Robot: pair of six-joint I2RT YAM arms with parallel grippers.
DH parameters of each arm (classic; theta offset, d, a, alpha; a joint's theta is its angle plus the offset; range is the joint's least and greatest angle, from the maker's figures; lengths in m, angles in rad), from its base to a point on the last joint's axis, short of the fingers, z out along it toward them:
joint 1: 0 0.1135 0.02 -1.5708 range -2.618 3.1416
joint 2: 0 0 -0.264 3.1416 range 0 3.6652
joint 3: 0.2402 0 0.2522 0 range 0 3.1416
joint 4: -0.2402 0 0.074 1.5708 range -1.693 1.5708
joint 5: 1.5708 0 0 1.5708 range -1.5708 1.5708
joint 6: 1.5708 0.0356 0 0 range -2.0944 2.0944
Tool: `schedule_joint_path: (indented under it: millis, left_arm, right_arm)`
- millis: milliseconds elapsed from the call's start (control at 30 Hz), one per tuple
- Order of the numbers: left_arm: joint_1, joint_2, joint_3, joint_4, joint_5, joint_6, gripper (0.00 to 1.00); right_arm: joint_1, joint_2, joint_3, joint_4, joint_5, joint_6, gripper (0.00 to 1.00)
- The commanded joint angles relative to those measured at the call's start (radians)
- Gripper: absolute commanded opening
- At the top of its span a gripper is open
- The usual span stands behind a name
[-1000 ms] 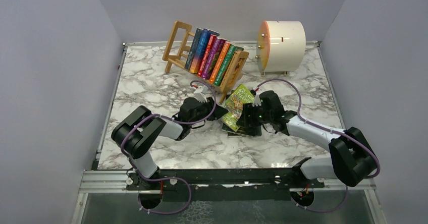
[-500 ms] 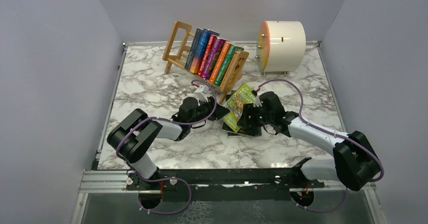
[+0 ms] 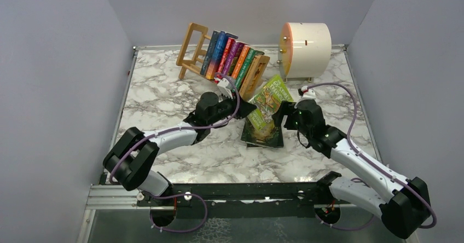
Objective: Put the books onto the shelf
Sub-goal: Pick up the book from the center of the board, then place the book on the shelf.
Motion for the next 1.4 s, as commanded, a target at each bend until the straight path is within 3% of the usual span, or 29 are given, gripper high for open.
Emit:
schedule_joint_path:
  millis: [0, 367, 567, 767, 967, 1367]
  left_arm:
    - [-0.004, -0.086, 0.167, -0.001, -0.059, 0.109, 0.0]
    - [0.023, -0.14, 0.389, -0.08, -0.206, 0.335, 0.0]
    - [0.165, -0.189, 0.411, -0.047, -0.27, 0.451, 0.0]
    - [0.323, -0.17, 0.393, 0.152, -0.289, 0.526, 0.0]
    - [0.454, -0.079, 0.388, 0.343, -0.212, 0.481, 0.0]
    - [0.658, 0.272, 0.399, 0.838, 0.001, 0.327, 0.0]
  right_arm:
    - [0.001, -0.037, 0.007, -0.078, 0.139, 0.034, 0.75]
    - [0.001, -0.06, -0.008, -0.102, 0.13, 0.039, 0.76]
    - [0.001, -0.039, -0.004, -0.091, 0.111, 0.026, 0.77]
    - [0.001, -0.017, -0.007, -0.076, 0.091, 0.022, 0.77]
    - [0.001, 0.006, 0.0, -0.074, 0.076, 0.014, 0.77]
    - [0.001, 0.044, 0.002, -0.069, 0.066, 0.005, 0.77]
